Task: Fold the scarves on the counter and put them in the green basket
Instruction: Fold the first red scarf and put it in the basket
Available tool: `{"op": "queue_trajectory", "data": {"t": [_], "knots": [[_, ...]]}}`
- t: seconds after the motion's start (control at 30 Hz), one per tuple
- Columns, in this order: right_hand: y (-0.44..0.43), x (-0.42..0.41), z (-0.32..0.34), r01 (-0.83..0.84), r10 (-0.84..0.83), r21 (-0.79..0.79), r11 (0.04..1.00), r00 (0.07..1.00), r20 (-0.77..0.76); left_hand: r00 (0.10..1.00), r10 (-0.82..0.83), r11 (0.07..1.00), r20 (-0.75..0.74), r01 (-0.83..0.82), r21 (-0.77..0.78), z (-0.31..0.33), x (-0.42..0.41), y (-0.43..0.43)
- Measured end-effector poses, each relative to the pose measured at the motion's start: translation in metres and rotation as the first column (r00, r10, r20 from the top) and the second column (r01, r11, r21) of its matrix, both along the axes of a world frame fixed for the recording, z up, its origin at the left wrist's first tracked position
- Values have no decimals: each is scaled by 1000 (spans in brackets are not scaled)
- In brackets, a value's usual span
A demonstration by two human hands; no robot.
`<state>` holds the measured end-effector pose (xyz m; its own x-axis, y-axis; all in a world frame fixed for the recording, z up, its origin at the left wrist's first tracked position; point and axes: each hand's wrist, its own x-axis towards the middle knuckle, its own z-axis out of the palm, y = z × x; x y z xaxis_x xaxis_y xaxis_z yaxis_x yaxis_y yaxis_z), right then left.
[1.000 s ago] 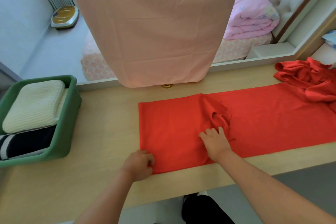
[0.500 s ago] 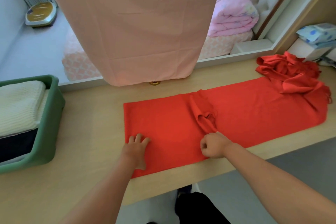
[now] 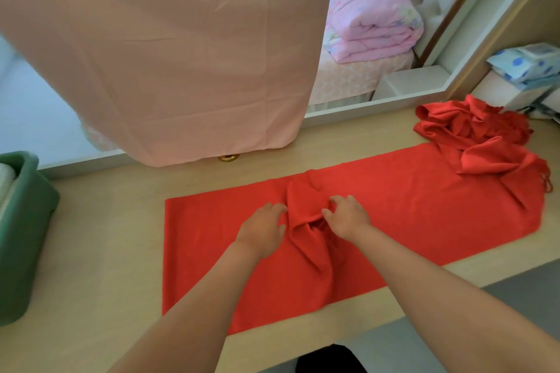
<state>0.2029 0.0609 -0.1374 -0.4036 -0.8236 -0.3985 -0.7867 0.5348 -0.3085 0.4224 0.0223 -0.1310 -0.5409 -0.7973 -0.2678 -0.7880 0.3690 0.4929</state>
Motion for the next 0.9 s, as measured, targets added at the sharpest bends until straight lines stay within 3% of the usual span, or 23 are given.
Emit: {"op": "queue_trajectory", "data": {"t": [0.13,0.2,0.27,0.33,0.47,0.63,0.77,0.9], "knots": [[-23,-4,-6,-10,12,-65,998,999,30,997,55,998,-54,-55,-6,-14,-27,-17],[-36,-6,-8,55,-19,-170,984,979,205,992,93,995,-83,-97,-39,-23,-31,-25],[-51,-11,-4,224,-79,-252,941,874,479,988,124,989,-88,-130,-68,-29,-33,-32],[-67,-21,4,335,-126,-278,900,812,570,992,121,991,-36,-123,-48,-29,-37,-36],[-92,-46,9,232,-85,-309,922,902,424,944,52,999,325,-52,-8,-27,-46,-39],[-93,-61,-6,59,-21,-304,951,991,129,889,62,997,454,-38,-61,-33,-58,-36],[-57,-63,-18,-30,-1,-372,928,996,-85,912,128,986,389,-74,-152,-38,-64,-29],[-8,-59,-19,-81,76,-112,990,996,-45,991,119,962,62,-100,-254,-33,-76,-11]]}}
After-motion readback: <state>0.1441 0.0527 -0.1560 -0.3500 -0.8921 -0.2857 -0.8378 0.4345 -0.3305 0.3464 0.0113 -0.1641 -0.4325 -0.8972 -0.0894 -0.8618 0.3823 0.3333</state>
